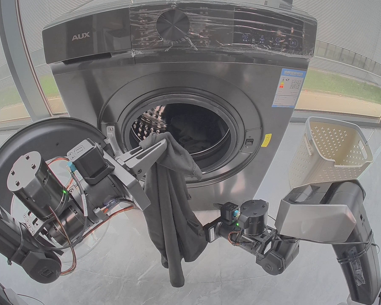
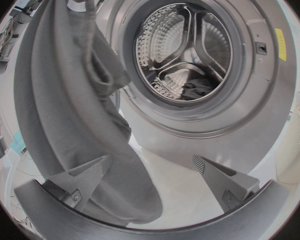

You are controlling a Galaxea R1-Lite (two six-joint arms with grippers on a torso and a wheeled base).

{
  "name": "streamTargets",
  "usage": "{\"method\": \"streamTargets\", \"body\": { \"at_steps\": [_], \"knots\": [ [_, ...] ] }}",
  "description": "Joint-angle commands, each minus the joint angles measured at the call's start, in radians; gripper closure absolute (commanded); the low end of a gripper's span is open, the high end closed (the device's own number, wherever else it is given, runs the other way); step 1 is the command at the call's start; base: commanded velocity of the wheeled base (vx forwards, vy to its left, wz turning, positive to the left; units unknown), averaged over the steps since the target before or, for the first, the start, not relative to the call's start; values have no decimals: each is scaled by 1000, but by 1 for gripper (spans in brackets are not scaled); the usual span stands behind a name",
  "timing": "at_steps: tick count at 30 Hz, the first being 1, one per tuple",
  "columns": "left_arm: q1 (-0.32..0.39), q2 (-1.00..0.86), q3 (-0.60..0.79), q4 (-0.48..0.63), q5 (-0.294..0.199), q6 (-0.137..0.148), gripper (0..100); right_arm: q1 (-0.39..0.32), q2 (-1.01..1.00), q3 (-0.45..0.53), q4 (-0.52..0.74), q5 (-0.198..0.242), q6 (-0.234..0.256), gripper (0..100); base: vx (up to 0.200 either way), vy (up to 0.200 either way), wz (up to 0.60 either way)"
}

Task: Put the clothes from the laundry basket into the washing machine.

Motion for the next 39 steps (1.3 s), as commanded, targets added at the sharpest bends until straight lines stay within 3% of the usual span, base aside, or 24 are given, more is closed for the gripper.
{"method": "streamTargets", "body": {
  "at_steps": [1, 3, 8, 15, 19, 26, 27, 32, 39],
  "knots": [
    [2, 8, 1, 0, 0, 0, 100, 54, 25, -7, -18, 19, 1, 0, 0, 0, 0],
    [2, 8, 1, 0, 0, 0, 100, 54, 25, -7, -18, 19, 1, 0, 0, 0, 0],
    [5, 10, -11, 0, 2, -5, 100, 143, 22, -9, -41, 24, 9, 0, 0, 0, 0],
    [54, 16, -26, 0, 2, -2, 100, 155, 2, 53, -62, 24, 20, 0, 0, 0, 0],
    [58, 16, -31, 0, 2, -11, 100, 131, -32, 106, -65, 24, 20, 0, 0, 0, 0],
    [75, 17, -46, 0, 2, -14, 100, 5, -86, 182, -50, 55, 7, 0, 0, 0, 0],
    [75, 16, -45, 0, 2, -14, 100, -33, -84, 168, -45, 55, 3, 0, 0, 0, 0],
    [66, 10, -42, -2, 0, -13, 100, -96, -50, 73, -2, 56, -16, 0, 0, 0, 0],
    [66, 10, -37, -2, -28, -13, 100, -96, -3, -79, 93, 52, -17, 0, 0, 0, 0]
  ]
}}
